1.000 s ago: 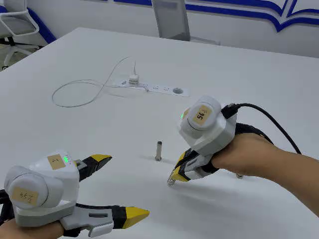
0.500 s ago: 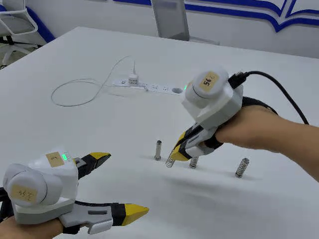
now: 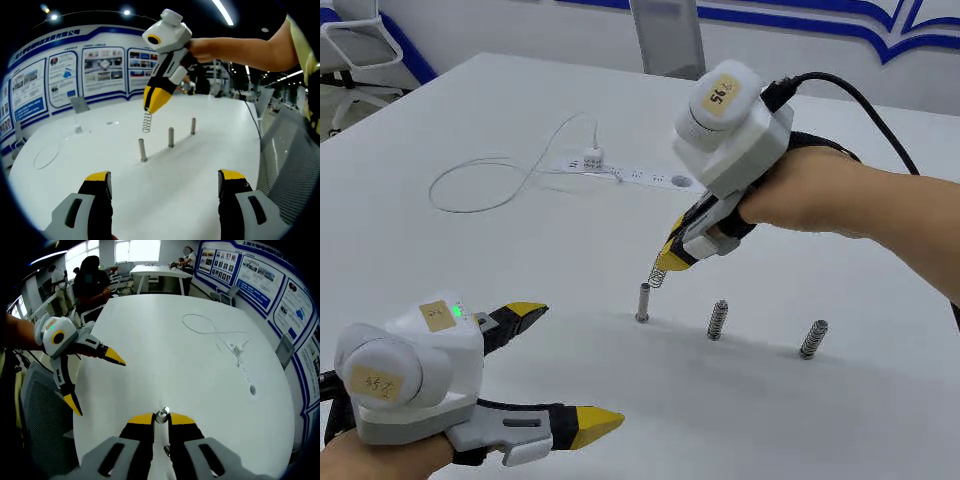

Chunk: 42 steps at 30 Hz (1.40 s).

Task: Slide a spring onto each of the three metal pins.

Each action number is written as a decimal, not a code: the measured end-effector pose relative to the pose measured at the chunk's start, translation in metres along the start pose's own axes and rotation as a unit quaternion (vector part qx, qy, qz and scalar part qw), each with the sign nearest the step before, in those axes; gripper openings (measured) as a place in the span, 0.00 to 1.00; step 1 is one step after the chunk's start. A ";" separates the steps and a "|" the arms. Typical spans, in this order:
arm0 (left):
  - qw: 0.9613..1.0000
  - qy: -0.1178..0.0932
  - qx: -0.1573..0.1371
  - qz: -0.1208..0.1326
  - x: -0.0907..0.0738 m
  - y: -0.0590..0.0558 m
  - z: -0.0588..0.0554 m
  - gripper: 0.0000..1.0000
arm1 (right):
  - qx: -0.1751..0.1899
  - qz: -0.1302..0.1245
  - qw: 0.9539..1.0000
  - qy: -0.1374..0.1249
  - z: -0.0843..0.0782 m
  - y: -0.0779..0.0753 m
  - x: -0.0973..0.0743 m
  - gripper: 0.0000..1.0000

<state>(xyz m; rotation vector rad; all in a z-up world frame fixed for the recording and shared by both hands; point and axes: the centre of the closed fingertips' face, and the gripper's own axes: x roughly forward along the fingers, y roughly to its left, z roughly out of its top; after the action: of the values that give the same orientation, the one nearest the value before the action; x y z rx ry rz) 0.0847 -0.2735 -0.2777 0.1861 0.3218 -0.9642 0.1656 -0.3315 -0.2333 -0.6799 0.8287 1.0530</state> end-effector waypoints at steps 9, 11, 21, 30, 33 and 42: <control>1.000 0.001 -0.003 0.002 0.000 0.001 -0.001 0.89 | 0.002 0.012 1.000 0.020 0.000 -0.002 0.013 0.12; 1.000 0.001 -0.004 0.003 0.000 0.002 -0.002 0.89 | 0.003 0.014 1.000 0.023 -0.001 -0.003 0.015 0.12; 1.000 0.003 -0.006 0.005 -0.001 0.006 -0.003 0.89 | 0.008 0.019 0.999 0.033 -0.006 -0.006 0.023 0.12; 1.000 0.006 -0.007 0.003 0.000 0.007 -0.005 0.89 | 0.013 0.025 0.998 0.049 -0.012 -0.008 0.034 0.12; 1.000 0.006 -0.007 0.003 0.000 0.007 -0.005 0.89 | 0.018 0.027 0.998 0.053 -0.013 -0.008 0.038 0.12; 1.000 0.009 -0.010 0.003 -0.001 0.007 -0.008 0.89 | 0.029 0.029 0.997 0.072 -0.019 -0.006 0.056 0.12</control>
<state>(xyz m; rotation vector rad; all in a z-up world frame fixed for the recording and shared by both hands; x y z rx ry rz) 0.0887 -0.2662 -0.2845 0.1781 0.3465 -0.9528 0.1810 -0.3231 -0.2898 -0.6922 1.0040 1.0370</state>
